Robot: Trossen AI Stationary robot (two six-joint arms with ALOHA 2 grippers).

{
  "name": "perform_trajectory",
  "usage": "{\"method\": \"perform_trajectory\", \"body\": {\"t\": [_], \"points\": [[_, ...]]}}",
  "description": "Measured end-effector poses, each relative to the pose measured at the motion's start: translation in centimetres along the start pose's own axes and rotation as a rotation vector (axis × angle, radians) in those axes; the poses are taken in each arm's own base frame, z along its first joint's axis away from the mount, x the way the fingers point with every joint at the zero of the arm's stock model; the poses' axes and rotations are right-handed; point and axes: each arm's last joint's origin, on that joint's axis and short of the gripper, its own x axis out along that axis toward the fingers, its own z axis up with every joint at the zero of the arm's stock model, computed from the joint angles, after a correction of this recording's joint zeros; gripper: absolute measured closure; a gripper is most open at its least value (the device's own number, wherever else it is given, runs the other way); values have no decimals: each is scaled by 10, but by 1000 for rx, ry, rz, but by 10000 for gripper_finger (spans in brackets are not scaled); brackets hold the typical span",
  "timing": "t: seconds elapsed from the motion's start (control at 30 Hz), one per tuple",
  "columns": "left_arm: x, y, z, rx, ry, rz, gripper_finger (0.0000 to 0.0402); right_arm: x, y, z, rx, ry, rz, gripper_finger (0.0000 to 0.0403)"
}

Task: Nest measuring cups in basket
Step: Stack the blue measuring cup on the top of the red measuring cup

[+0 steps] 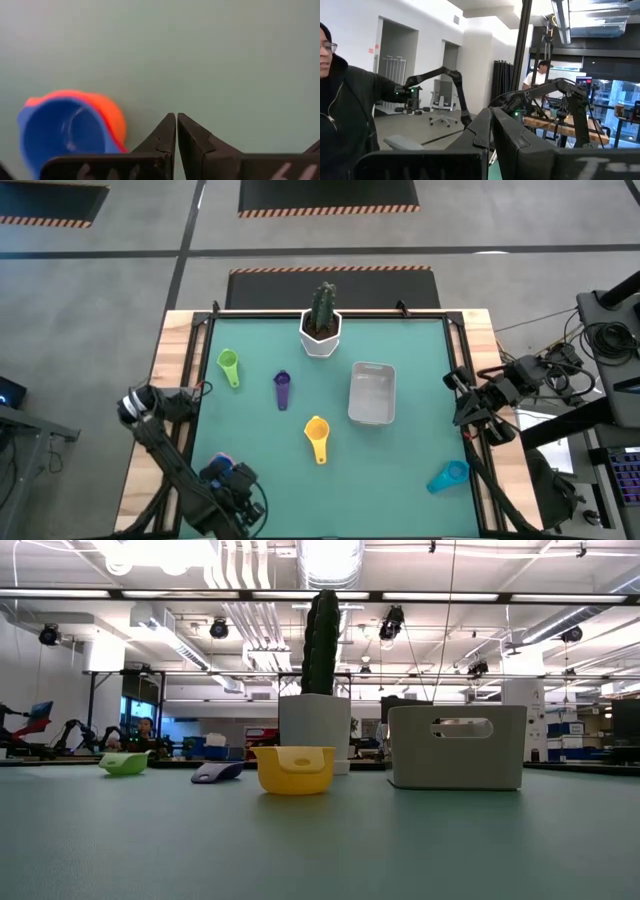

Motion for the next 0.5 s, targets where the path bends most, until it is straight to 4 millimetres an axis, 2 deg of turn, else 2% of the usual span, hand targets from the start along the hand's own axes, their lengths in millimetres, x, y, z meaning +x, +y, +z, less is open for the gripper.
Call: {"method": "perform_trajectory", "body": {"t": [0.33,0.5], "points": [[6,9,-20,-23,47,34,402,0,0,0,0,4,0,394],[16,8,-27,-43,52,16,402,0,0,0,2,4,0,394]]}}
